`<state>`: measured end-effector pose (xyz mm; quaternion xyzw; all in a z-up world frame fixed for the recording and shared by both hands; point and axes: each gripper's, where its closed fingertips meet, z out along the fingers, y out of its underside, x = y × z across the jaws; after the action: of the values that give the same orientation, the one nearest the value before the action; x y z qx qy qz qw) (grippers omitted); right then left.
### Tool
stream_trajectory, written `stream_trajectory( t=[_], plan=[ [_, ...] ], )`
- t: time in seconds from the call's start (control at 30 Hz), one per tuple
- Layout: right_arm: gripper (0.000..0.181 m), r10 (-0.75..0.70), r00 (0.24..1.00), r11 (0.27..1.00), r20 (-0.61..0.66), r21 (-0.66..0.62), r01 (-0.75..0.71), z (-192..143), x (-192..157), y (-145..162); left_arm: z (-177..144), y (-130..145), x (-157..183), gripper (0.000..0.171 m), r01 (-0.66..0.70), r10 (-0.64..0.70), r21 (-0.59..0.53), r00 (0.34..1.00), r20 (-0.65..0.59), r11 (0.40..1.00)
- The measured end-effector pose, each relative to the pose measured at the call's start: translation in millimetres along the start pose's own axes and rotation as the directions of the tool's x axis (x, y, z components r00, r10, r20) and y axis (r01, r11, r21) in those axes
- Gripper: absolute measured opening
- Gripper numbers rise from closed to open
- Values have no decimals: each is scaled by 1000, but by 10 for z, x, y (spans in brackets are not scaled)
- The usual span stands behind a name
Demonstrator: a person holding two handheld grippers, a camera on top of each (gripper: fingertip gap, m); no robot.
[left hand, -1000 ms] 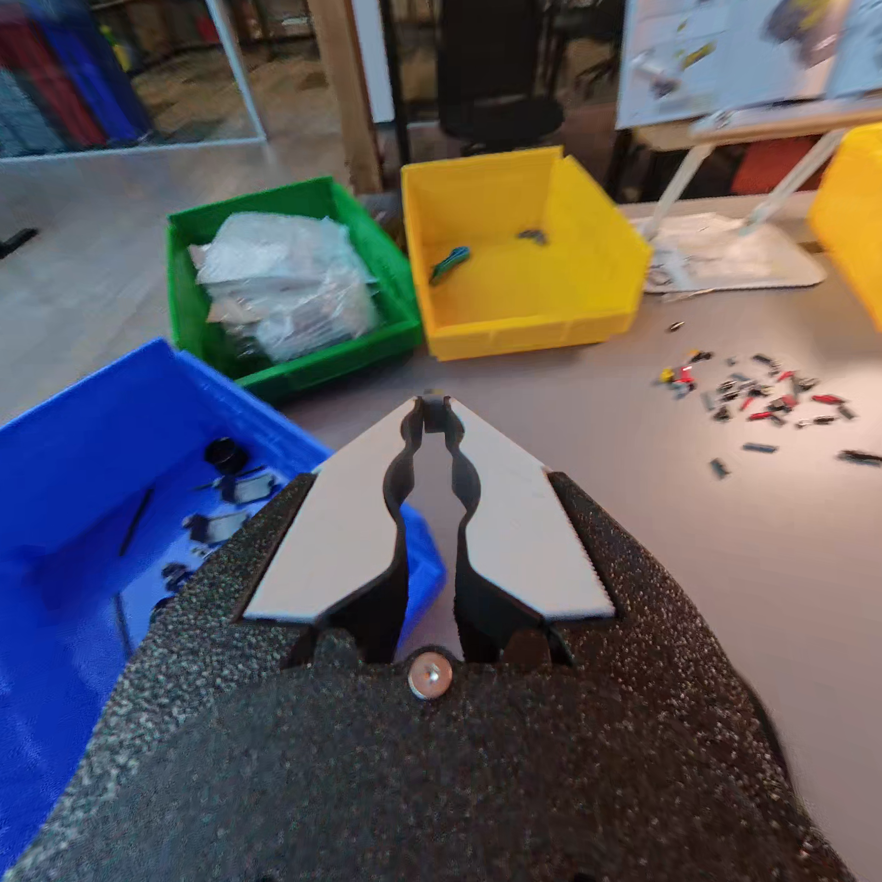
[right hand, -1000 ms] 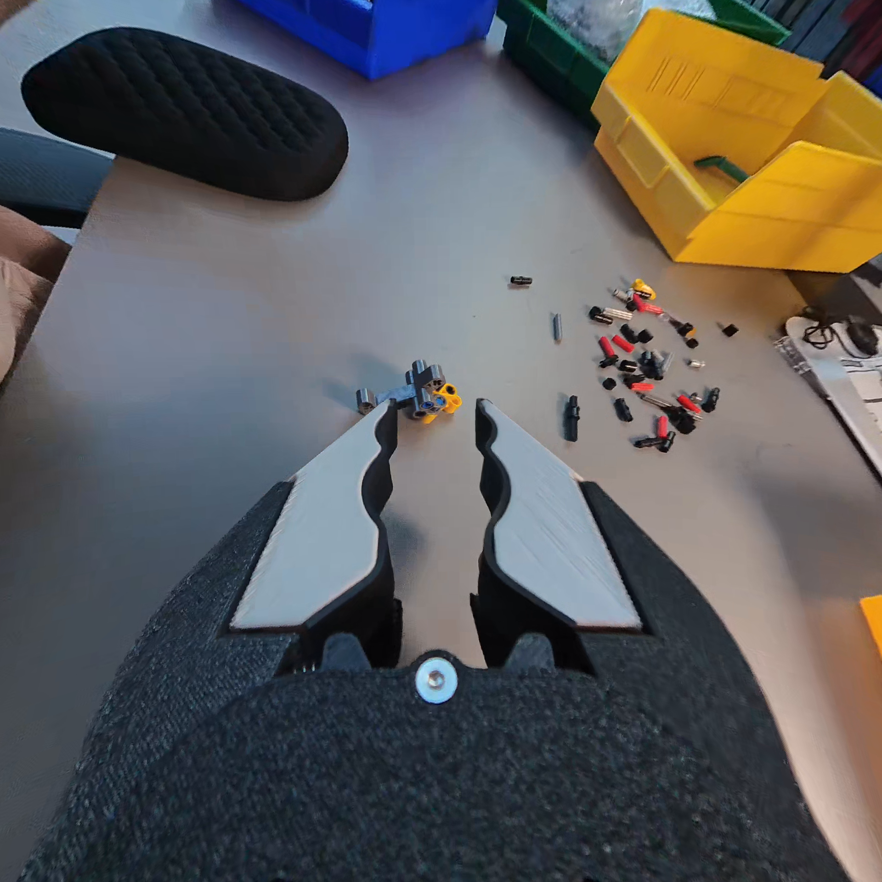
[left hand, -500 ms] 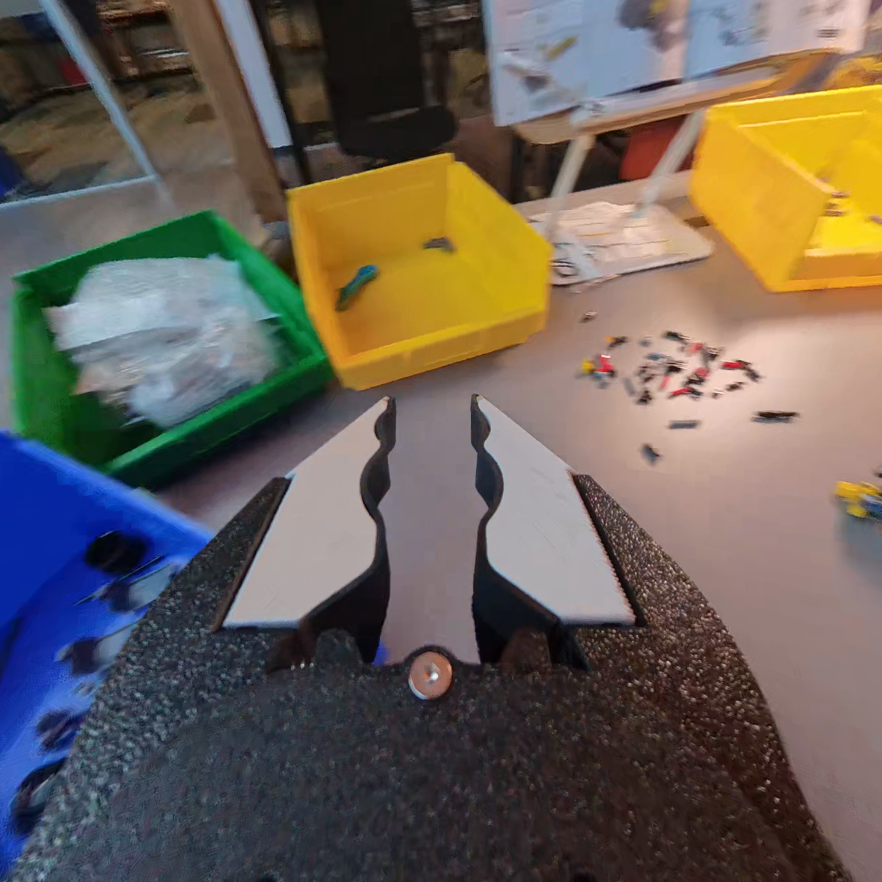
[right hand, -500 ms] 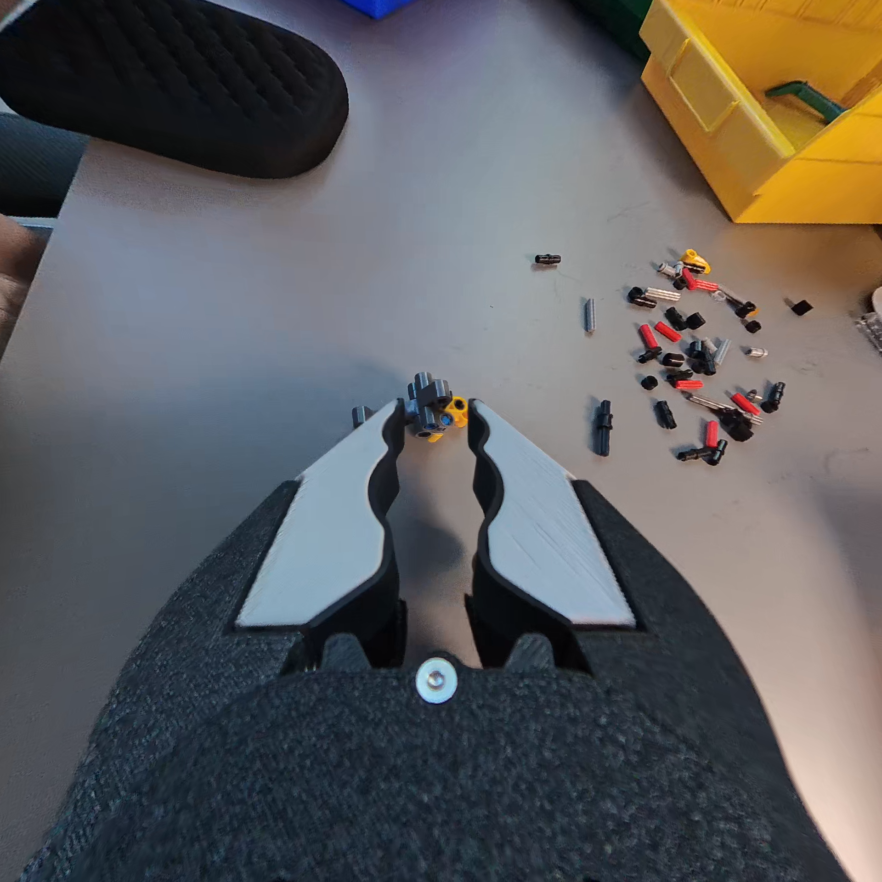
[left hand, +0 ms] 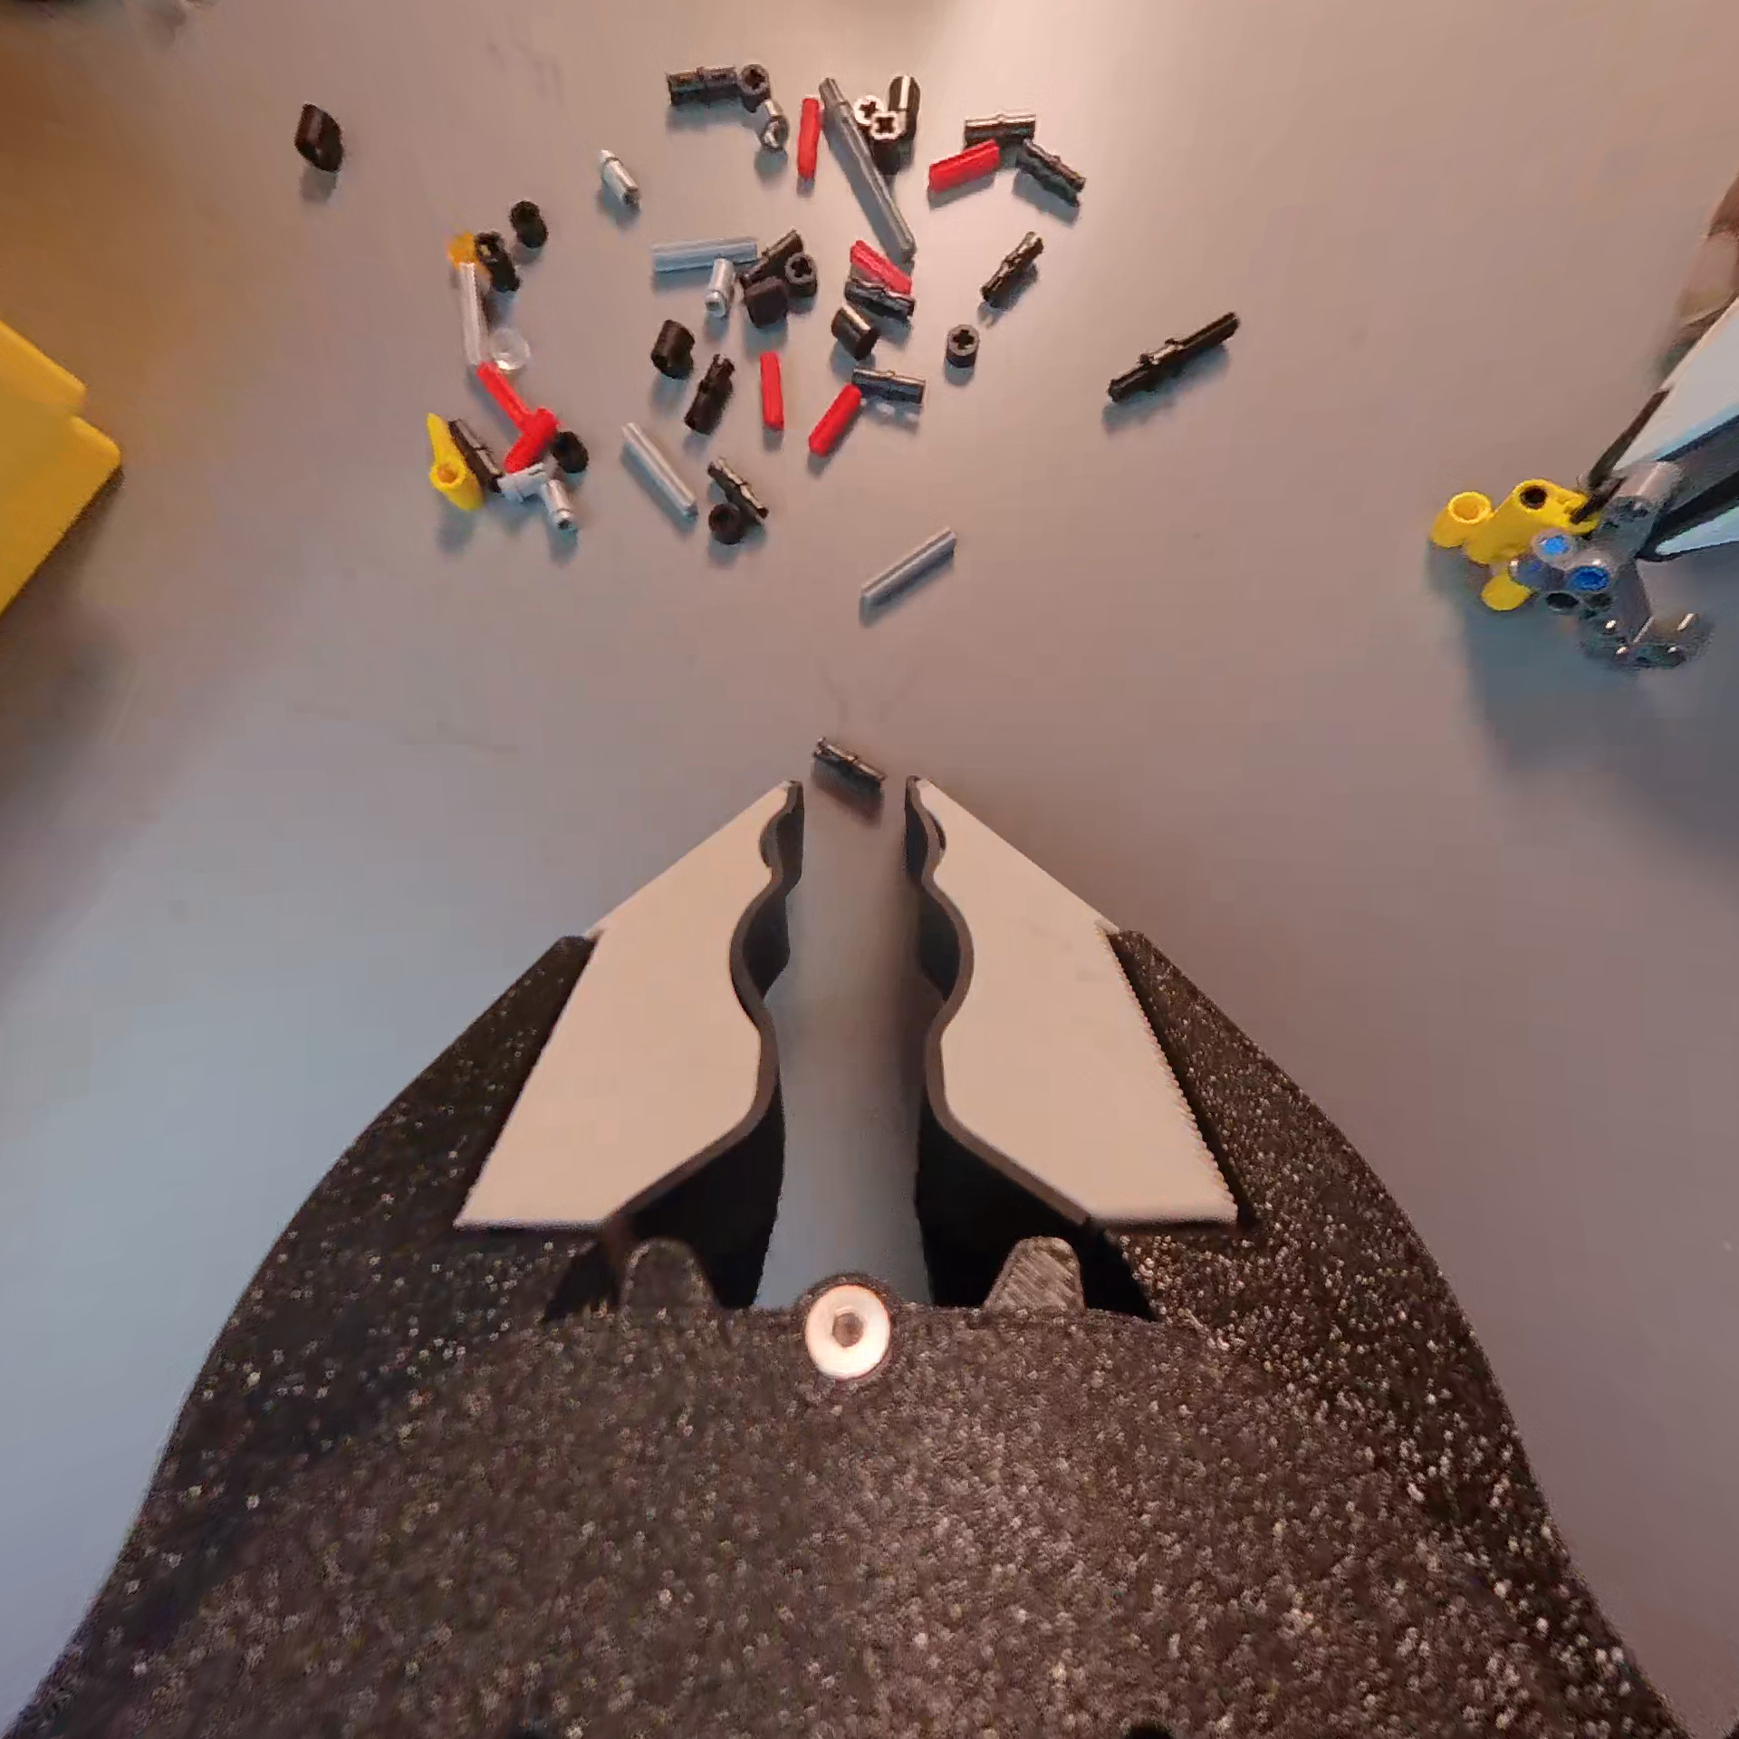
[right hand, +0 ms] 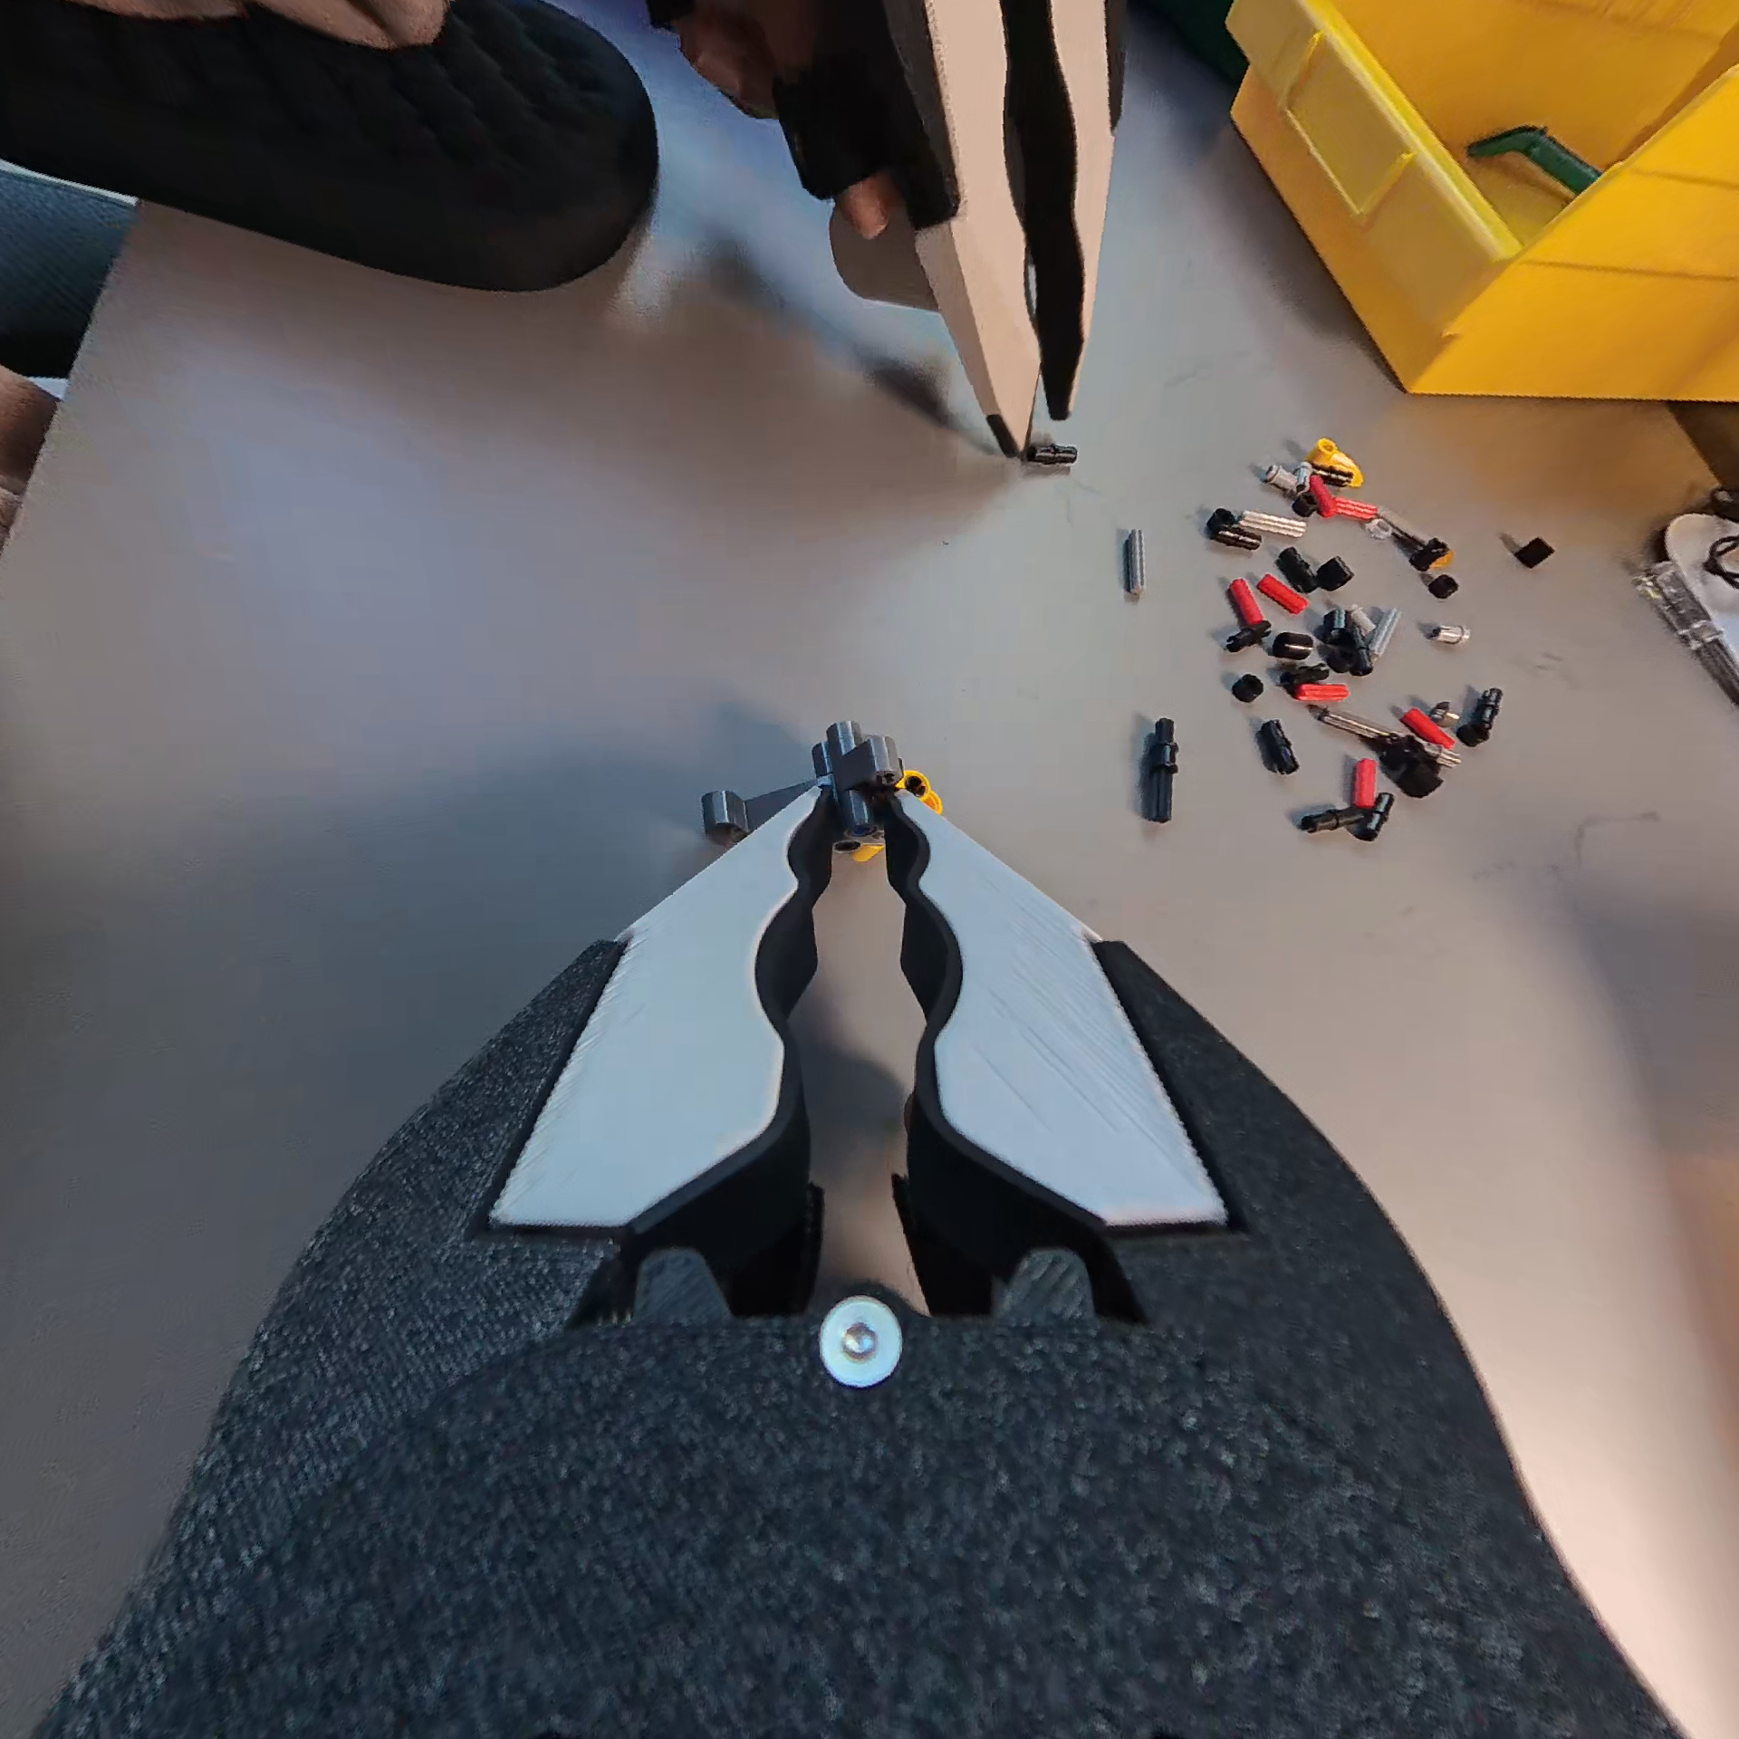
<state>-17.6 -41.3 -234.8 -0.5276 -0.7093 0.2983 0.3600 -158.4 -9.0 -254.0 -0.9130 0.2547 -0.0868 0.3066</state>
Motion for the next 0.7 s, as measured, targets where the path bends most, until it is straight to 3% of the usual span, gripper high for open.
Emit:
stream_trajectory(
  t=[0.1,0.23,0.47,0.5,0.57,0.7],
  plan=[
    [8,-1,1000,1000,4,1,1,-4,1,3,59,-44,-3,5,-10,10,7,1000,-1,1000],
    [8,3,1000,1000,9,2,-3,-9,4,9,129,-141,26,4,-35,35,24,999,-19,999],
    [8,0,1000,1000,10,2,0,-6,8,10,338,-776,-38,5,-119,114,149,992,44,982],
    [8,-4,1000,1000,4,2,4,-10,9,13,375,-820,-63,12,-123,116,155,992,55,980],
    [8,-7,1000,1000,-4,0,7,-17,11,20,400,-872,-31,20,-123,118,186,992,34,975],
    [8,-4,1000,1000,-7,-2,4,-24,13,28,286,-765,103,21,-187,196,188,980,-27,964]
  ],
)
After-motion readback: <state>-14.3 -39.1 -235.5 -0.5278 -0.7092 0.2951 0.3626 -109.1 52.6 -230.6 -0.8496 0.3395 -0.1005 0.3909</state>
